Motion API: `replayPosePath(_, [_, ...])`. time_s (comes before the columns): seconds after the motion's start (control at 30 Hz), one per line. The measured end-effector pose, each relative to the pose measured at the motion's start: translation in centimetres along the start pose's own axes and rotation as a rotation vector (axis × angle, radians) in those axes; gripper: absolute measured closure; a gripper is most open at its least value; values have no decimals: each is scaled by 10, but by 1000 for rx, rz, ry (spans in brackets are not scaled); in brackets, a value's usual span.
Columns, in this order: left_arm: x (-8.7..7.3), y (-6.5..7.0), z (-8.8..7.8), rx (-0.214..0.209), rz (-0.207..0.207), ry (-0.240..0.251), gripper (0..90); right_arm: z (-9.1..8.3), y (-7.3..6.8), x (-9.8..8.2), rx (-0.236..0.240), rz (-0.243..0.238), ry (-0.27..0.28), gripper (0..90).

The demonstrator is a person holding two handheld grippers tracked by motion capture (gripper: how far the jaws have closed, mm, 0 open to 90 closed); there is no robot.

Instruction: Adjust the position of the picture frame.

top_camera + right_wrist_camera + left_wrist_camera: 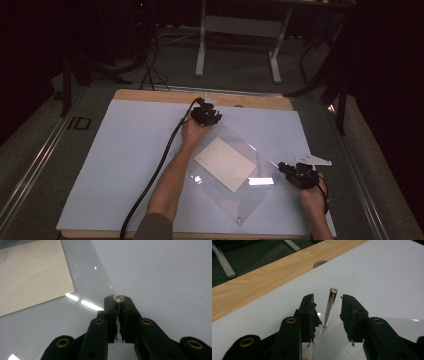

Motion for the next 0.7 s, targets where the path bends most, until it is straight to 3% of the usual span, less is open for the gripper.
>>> replayPosePath(0.1, [2,3,10,-26,1,-50,671,0,0,0,6,11,4,842])
replayPosePath(0.17, [3,5,14,6,25,-66,704,0,0,0,3,16,5,843])
replayPosePath(0.2, [2,1,15,-1,-11,-67,727,0,0,-1,3,15,5,843])
replayPosePath(0.33, [0,3,19,14,0,-91,726,0,1,-1,5,25,8,840])
replayPosePath(0.4, [0,3,22,36,-14,-99,735,0,0,-1,5,30,11,840])
replayPosePath(0.43, [0,3,21,55,-27,-97,832,0,1,-2,9,38,13,838])
replayPosePath(0.47, [0,3,20,62,-51,-94,832,0,1,-2,9,38,13,838])
replayPosePath(0.5, [0,4,20,71,-48,-100,838,0,2,-2,17,49,13,836])
replayPosePath(0.7, [1,2,12,36,-40,-107,843,-3,5,-1,64,92,16,821])
Point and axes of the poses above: each handheld gripper's, and its own axes: z roughly forward along the jaws, x roughly out of its top, y roughly to its right, the point moved 2 cm from there along z, roughly forward along the jaws, and after that the axes turned 3 degrees about -x, right-handed, at the moved point
